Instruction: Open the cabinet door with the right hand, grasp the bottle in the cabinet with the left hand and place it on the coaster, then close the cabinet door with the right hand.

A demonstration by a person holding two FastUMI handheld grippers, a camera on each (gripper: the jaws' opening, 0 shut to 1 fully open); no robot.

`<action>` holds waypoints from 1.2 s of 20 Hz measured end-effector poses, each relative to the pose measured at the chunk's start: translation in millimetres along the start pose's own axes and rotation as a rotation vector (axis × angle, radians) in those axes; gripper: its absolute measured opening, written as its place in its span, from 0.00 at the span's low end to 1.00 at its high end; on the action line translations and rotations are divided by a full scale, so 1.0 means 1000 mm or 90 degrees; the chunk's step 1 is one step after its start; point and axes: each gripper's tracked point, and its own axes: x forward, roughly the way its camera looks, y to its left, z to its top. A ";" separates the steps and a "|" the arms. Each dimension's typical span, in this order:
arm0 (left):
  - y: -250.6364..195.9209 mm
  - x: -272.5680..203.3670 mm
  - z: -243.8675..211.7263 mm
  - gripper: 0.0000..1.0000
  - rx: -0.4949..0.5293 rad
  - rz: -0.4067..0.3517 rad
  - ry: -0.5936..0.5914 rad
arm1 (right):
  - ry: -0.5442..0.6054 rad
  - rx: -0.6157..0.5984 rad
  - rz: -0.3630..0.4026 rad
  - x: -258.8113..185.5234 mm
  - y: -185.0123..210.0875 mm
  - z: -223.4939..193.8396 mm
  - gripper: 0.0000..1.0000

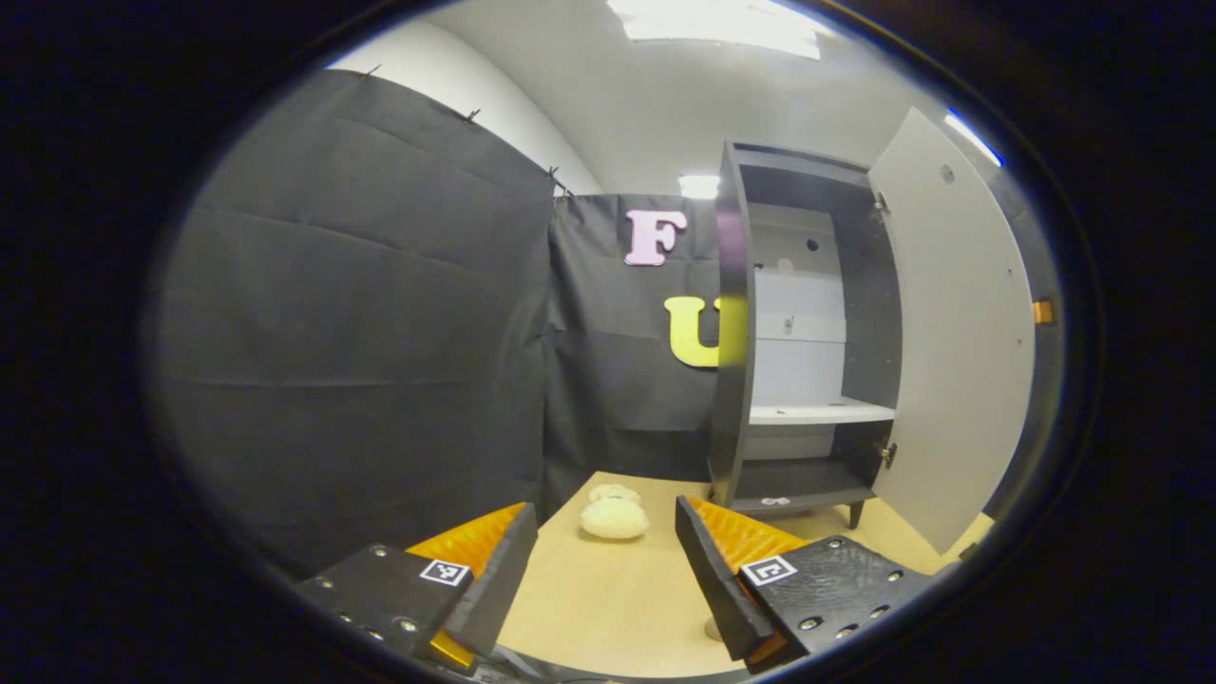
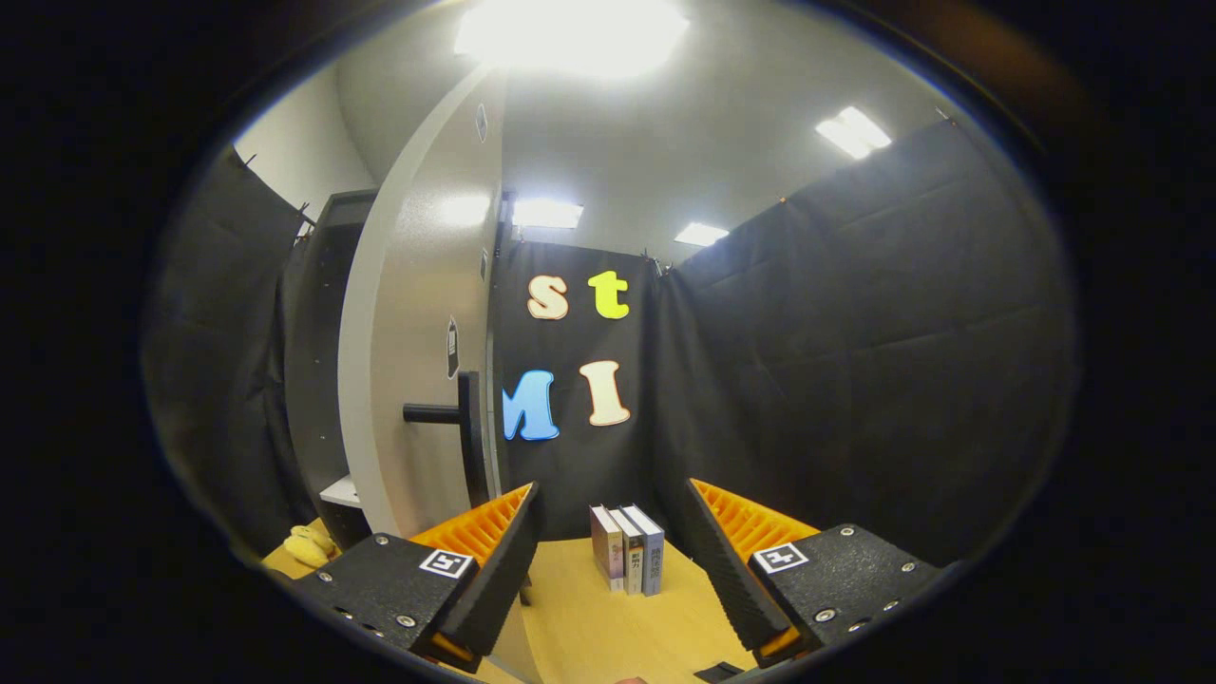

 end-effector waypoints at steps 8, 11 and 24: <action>0.043 -0.001 -0.002 0.85 -0.021 0.004 -0.005 | -0.007 0.000 0.042 -0.017 0.067 0.002 0.91; 0.062 -0.007 0.000 0.88 -0.020 0.014 -0.007 | -0.010 0.002 0.061 -0.017 0.091 0.001 0.92; 0.123 -0.037 0.008 0.88 -0.016 0.060 -0.026 | -0.003 0.055 0.127 -0.010 0.181 -0.007 0.92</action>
